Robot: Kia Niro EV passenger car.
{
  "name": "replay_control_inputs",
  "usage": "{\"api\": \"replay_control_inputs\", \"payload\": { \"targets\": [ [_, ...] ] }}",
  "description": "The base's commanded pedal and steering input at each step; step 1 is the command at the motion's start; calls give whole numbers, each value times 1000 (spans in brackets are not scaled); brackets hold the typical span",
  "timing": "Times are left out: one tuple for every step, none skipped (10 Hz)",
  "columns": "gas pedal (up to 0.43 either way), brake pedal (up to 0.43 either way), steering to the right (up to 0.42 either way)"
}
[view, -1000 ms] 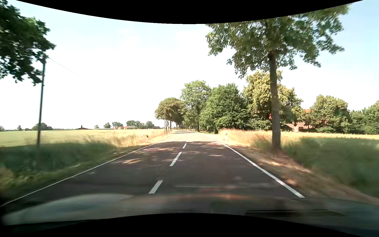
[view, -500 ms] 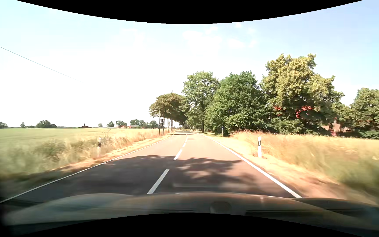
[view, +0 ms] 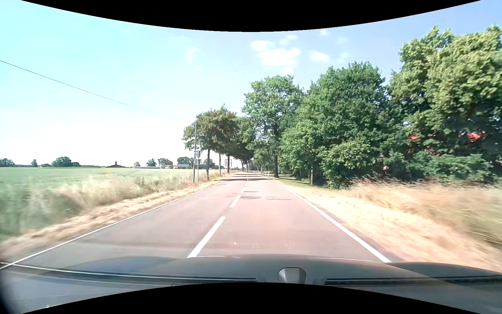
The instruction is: Follow the waypoints while adhering to traffic rules and regulations
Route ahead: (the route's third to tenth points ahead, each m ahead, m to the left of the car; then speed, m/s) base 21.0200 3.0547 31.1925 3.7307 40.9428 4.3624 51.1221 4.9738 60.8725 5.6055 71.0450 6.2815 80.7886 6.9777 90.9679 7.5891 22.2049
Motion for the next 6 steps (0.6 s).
{"api": "replay_control_inputs", "payload": {
  "targets": [
    [421, 6, -14],
    [421, 6, -14],
    [421, 6, -15],
    [421, 6, -15],
    [421, 6, -15],
    [441, 6, -15]
  ]
}}
